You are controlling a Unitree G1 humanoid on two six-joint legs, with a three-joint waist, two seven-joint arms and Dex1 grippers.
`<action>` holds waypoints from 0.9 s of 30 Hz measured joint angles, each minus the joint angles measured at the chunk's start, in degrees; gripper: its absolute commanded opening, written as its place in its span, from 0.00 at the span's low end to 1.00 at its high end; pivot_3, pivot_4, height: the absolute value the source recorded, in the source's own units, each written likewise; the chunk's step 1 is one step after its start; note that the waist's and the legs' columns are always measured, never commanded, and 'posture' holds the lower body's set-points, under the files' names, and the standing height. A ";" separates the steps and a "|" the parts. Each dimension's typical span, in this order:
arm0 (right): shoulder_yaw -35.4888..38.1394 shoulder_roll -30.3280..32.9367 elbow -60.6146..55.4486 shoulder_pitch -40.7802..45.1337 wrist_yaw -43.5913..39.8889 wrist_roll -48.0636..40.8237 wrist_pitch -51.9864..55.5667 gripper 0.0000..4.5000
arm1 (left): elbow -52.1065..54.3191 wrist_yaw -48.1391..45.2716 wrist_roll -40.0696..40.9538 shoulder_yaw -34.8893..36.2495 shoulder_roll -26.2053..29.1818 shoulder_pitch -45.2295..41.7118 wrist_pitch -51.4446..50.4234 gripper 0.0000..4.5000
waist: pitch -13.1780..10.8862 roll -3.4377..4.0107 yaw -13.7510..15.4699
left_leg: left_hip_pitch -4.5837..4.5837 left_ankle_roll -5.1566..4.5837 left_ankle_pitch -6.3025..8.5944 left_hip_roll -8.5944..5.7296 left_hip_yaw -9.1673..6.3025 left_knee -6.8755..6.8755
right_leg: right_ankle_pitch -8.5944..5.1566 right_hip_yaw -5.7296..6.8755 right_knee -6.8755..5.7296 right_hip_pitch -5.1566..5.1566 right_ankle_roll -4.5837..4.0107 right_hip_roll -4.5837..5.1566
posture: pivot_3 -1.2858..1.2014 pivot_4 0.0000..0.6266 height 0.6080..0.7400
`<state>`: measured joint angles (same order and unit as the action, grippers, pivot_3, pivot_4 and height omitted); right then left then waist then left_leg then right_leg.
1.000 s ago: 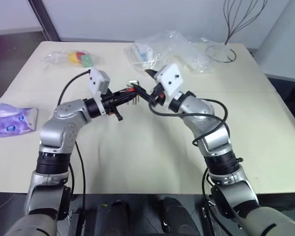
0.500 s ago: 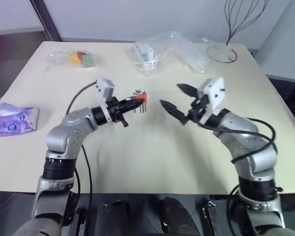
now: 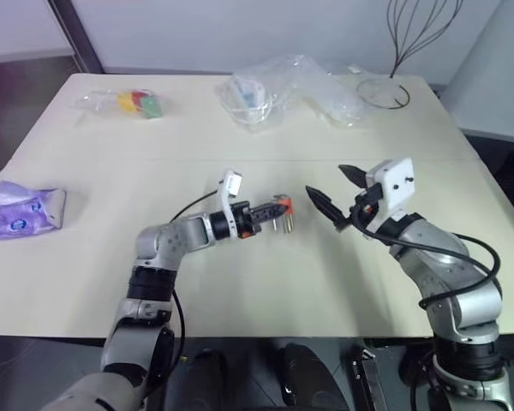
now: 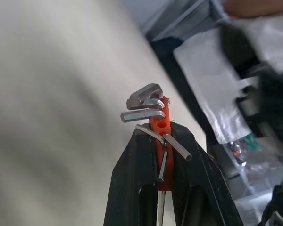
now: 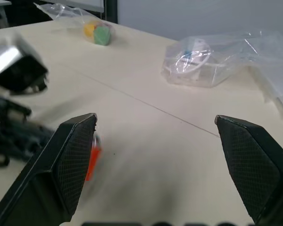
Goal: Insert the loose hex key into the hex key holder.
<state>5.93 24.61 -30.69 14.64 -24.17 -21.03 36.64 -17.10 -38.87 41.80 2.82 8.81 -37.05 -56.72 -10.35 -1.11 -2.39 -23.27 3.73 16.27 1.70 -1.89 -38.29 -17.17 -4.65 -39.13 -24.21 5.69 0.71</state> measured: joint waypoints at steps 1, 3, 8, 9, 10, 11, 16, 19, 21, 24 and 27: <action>-0.08 -0.07 -0.39 -0.46 0.44 0.01 0.03 0.93 | -1.62 0.16 -0.77 -0.02 0.12 -0.03 -0.11 0.00 | 0.00 0.00 0.02 | -0.01 0.00 0.00 0.00 0.00 0.00 | 0.00 0.00 0.00 0.00 0.00 0.00 | 0.52 0.24 1.00; -0.07 -0.11 -0.87 -1.09 1.23 0.02 0.07 0.93 | -3.27 0.04 -1.66 -0.10 0.23 -0.08 -0.21 0.00 | 0.00 0.00 0.05 | -0.01 0.01 -0.01 -0.01 0.01 0.00 | 0.00 0.00 0.01 0.00 0.00 0.01 | 0.52 0.24 1.00; -0.73 -0.14 -1.86 -2.25 2.43 0.04 0.17 0.94 | -3.44 -0.21 -2.84 -0.21 1.36 -0.50 -0.54 0.52 | 0.01 0.00 0.11 | 0.00 0.02 -0.01 -0.01 0.00 0.00 | 0.00 0.00 0.00 0.01 0.00 0.01 | 0.52 0.24 1.00; -0.82 -0.14 -1.86 -2.42 2.49 0.04 0.21 0.94 | -3.40 -0.28 -2.88 -0.21 1.59 -0.50 -0.58 0.63 | 0.01 0.00 0.10 | 0.00 0.02 -0.01 -0.01 0.01 0.00 | 0.00 -0.01 0.00 0.01 0.00 0.01 | 0.52 0.24 1.00; -0.99 -0.13 -1.86 -2.44 2.53 0.03 0.25 0.94 | -2.87 -0.50 -2.78 -0.11 1.87 -0.36 -0.82 0.73 | 0.01 0.00 0.10 | 0.00 0.02 -0.01 -0.01 0.01 0.00 | 0.00 -0.01 0.00 0.01 0.00 0.01 | 0.52 0.24 1.00; -1.03 -0.11 -1.86 -2.42 2.56 0.01 0.26 0.94 | -1.72 -0.65 -2.57 0.02 2.03 -0.25 -1.33 0.85 | 0.01 0.00 0.11 | 0.00 0.03 -0.02 0.00 0.00 0.00 | 0.00 -0.01 0.00 0.01 0.00 0.02 | 0.52 0.24 1.00; -1.16 0.56 -1.85 -2.45 2.27 0.05 0.26 0.94 | 2.30 -0.23 -2.90 0.58 4.89 1.06 -1.06 0.98 | 0.02 0.00 -0.11 | 0.05 0.03 -0.02 0.01 0.01 0.01 | 0.00 -0.02 -0.01 0.02 0.00 -0.01 | 0.52 0.24 1.00; -1.17 2.94 -1.62 -2.48 0.96 0.25 0.25 0.94 | 6.06 0.06 -3.80 1.09 7.89 3.05 0.26 0.98 | 0.02 0.00 0.02 | 0.04 0.04 -0.02 0.02 0.02 0.01 | 0.00 -0.02 -0.02 0.02 0.00 0.02 | 0.52 0.24 1.00; -1.58 6.25 -1.16 -2.58 -0.94 0.93 0.34 0.94 | 8.62 -0.39 -4.08 1.23 9.81 3.58 1.66 0.98 | 0.02 0.00 0.31 | 0.02 0.04 -0.02 0.00 0.02 -0.01 | 0.00 -0.02 0.00 0.03 0.00 0.05 | 0.52 0.24 1.00; -3.23 13.13 0.76 -4.37 -5.66 2.74 0.01 0.94 | 12.74 -2.64 -5.28 1.11 14.23 5.06 4.70 0.98 | 0.03 -0.02 0.58 | 0.07 0.04 -0.02 -0.02 0.02 0.00 | 0.00 -0.01 0.04 0.10 0.00 0.06 | 0.52 0.24 1.00; -4.02 18.61 2.93 -6.02 -11.13 2.83 -0.05 0.94 | 16.81 -6.09 -6.98 0.18 19.36 7.57 7.92 0.98 | 0.03 -0.01 0.52 | 0.06 0.04 -0.02 -0.01 0.03 0.00 | -0.01 -0.02 0.05 0.10 -0.01 0.05 | 0.52 0.24 1.00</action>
<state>1.92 43.22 -27.76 8.62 -35.30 -18.20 36.59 -0.29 -44.96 34.82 3.00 28.17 -29.48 -48.80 -10.32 -1.12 -1.88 -23.21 3.77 16.25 1.69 -1.86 -38.29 -17.17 -4.67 -39.08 -24.11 5.68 0.76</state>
